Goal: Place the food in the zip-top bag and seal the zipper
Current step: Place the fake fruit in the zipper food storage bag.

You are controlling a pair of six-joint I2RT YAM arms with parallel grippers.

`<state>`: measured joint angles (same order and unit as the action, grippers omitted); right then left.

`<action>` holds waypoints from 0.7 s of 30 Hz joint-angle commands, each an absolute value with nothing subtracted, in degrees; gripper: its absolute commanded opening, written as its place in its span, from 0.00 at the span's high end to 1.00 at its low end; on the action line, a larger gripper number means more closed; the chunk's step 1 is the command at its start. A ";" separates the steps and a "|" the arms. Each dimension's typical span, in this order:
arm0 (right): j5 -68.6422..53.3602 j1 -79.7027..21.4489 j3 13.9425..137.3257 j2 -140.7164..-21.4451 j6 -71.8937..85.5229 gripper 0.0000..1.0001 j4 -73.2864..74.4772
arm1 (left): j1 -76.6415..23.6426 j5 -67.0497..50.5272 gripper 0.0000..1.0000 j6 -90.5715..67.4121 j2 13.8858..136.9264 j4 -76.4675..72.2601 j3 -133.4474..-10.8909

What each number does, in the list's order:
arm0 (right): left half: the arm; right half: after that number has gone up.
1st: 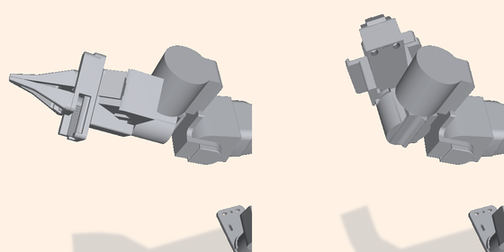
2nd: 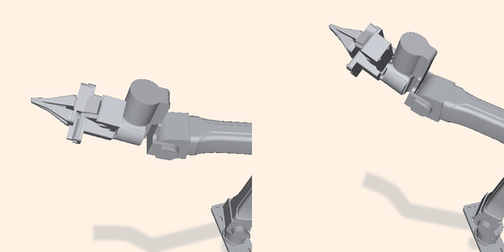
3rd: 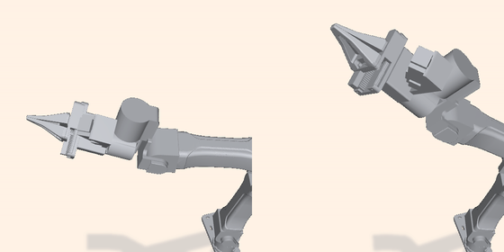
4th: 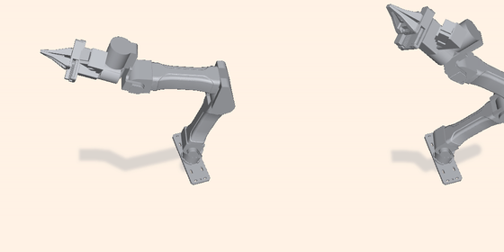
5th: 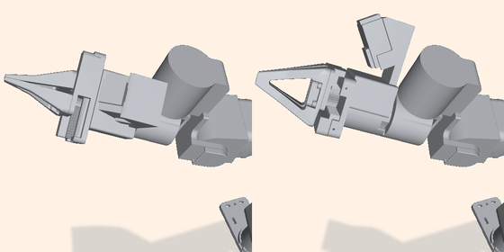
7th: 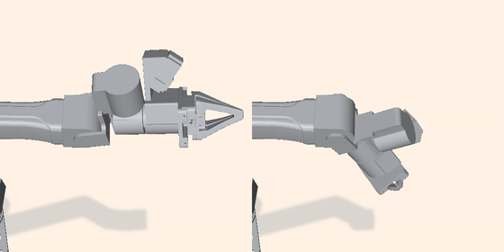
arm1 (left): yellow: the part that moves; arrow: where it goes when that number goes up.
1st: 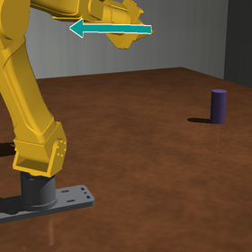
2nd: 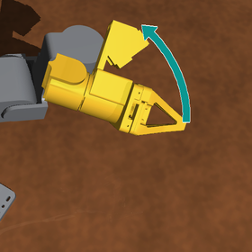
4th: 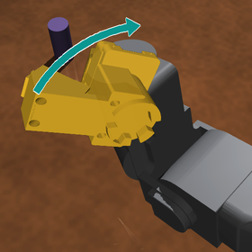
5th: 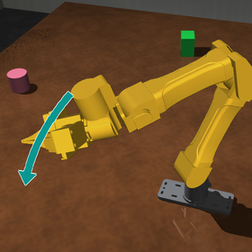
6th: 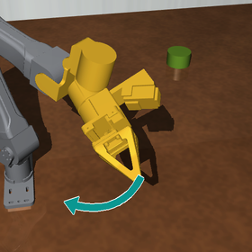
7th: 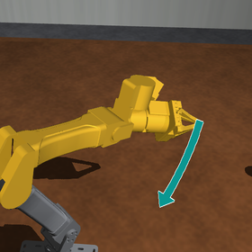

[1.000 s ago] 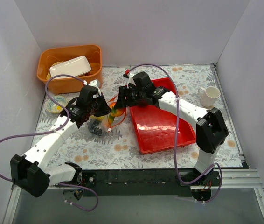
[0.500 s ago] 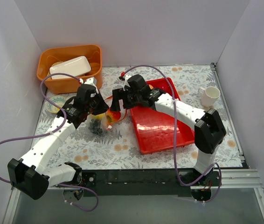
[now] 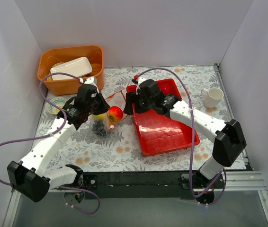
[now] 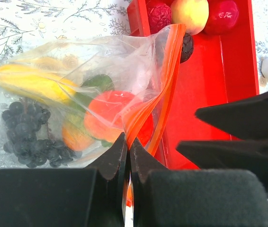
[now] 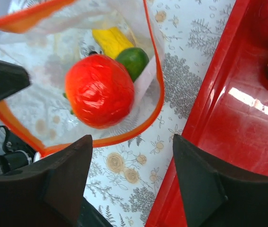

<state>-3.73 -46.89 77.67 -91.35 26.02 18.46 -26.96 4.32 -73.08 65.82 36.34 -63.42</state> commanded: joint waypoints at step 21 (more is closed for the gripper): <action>-13.88 -47.55 88.93 -98.88 25.94 0.99 17.84 | -24.36 13.70 1.00 -73.92 65.48 41.65 -70.57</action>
<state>-9.87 -46.92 83.02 -100.84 28.27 20.01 -26.76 7.49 -73.36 66.32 38.83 -65.45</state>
